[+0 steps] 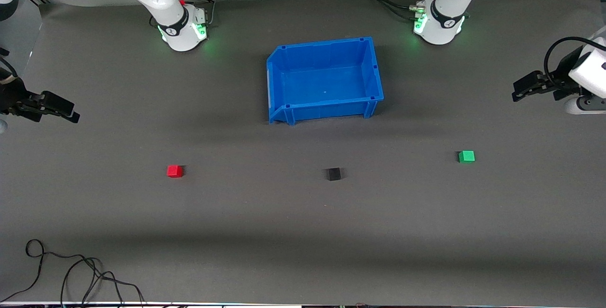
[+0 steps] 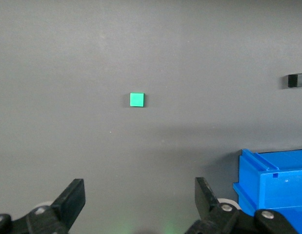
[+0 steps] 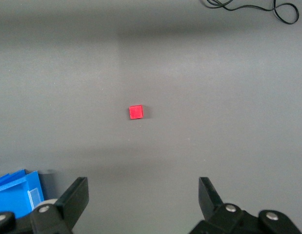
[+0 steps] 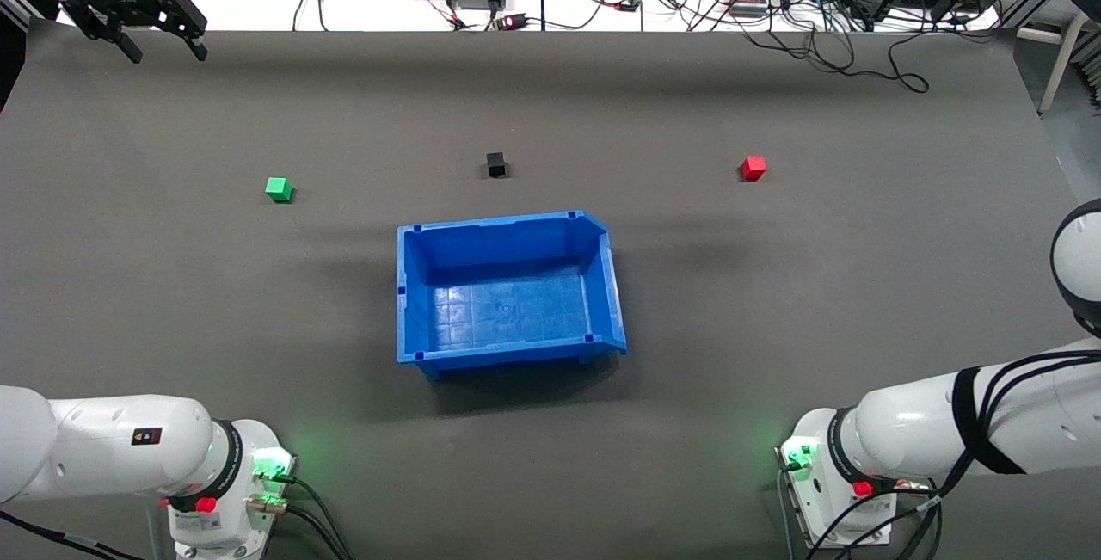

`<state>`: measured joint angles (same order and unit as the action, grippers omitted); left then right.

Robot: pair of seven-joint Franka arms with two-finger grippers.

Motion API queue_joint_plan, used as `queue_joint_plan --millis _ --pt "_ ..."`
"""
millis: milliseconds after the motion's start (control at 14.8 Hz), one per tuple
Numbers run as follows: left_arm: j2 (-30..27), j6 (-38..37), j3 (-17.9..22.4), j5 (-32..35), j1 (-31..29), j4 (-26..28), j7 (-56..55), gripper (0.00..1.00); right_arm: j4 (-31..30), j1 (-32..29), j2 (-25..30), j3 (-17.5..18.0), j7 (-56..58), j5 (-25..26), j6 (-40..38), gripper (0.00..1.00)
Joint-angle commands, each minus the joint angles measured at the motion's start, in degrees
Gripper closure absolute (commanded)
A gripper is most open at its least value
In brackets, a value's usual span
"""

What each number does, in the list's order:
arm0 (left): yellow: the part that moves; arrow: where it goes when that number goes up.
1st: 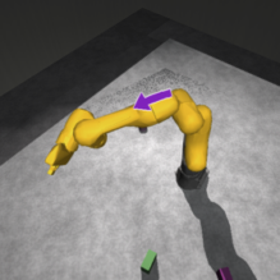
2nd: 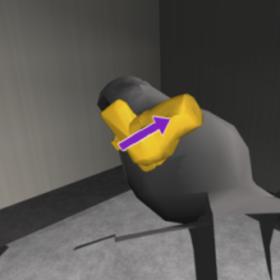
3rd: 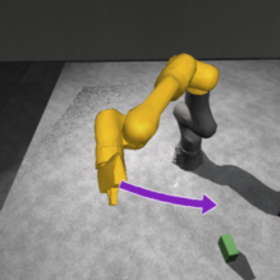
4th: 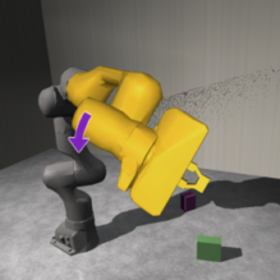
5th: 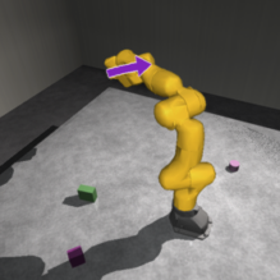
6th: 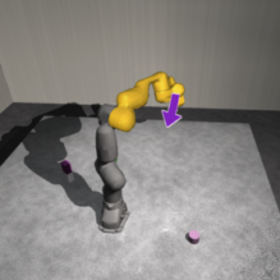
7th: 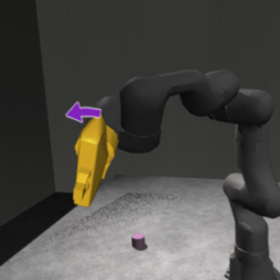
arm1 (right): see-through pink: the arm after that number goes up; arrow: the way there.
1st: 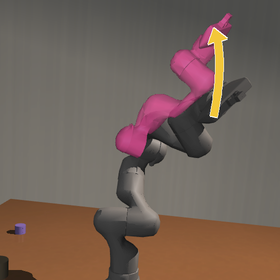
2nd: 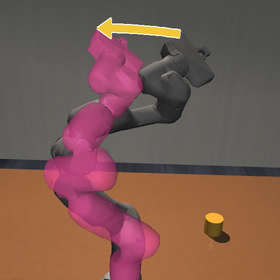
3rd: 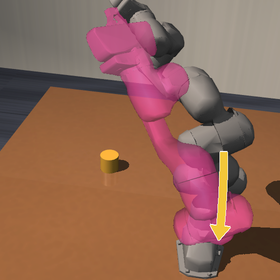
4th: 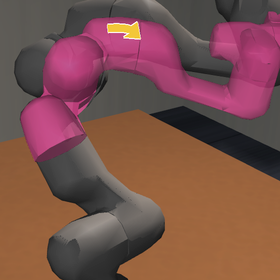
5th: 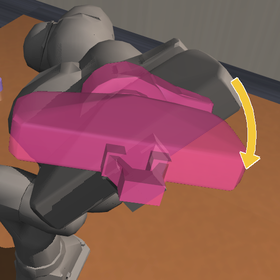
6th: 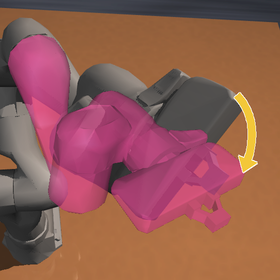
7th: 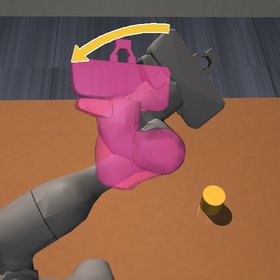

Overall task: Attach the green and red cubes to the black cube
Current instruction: 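Reach the right gripper to the red cube while the left gripper reaches the green cube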

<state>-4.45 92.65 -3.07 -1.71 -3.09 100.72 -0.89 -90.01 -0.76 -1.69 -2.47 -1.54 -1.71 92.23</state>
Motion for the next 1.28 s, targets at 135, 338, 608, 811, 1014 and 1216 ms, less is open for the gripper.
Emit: queue_joint_plan --millis 135,338,608,811,1014,1216 --pt "-1.0 -1.77 0.17 0.22 0.81 0.97 -0.26 0.0 -0.16 0.58 0.81 -0.43 -0.75 0.21 -0.03 0.0" --pt "-1.0 -1.77 0.17 2.15 0.9 1.06 -0.26 0.0 -0.07 0.67 0.55 -0.43 -1.1 0.13 0.06 0.0" --pt "3.47 -1.07 0.69 0.84 -2.16 1.67 -3.24 0.0 0.8 0.5 -0.24 -0.43 -12.28 -1.53 0.06 0.0" --pt "7.87 3.48 0.69 0.57 -3.32 3.16 -2.55 0.0 2.56 0.14 -1.56 -0.43 -35.56 -1.89 0.15 0.0" --pt "8.4 17.43 0.69 0.74 -2.89 13.24 -2.54 0.0 2.04 -0.29 -2.96 -0.51 -57.55 -4.34 0.15 0.0" --pt "13.83 27.04 0.6 1.09 -2.71 16.44 -0.97 0.01 -0.24 -1.26 -6.21 -2.35 -66.13 -9.69 -0.03 0.0"
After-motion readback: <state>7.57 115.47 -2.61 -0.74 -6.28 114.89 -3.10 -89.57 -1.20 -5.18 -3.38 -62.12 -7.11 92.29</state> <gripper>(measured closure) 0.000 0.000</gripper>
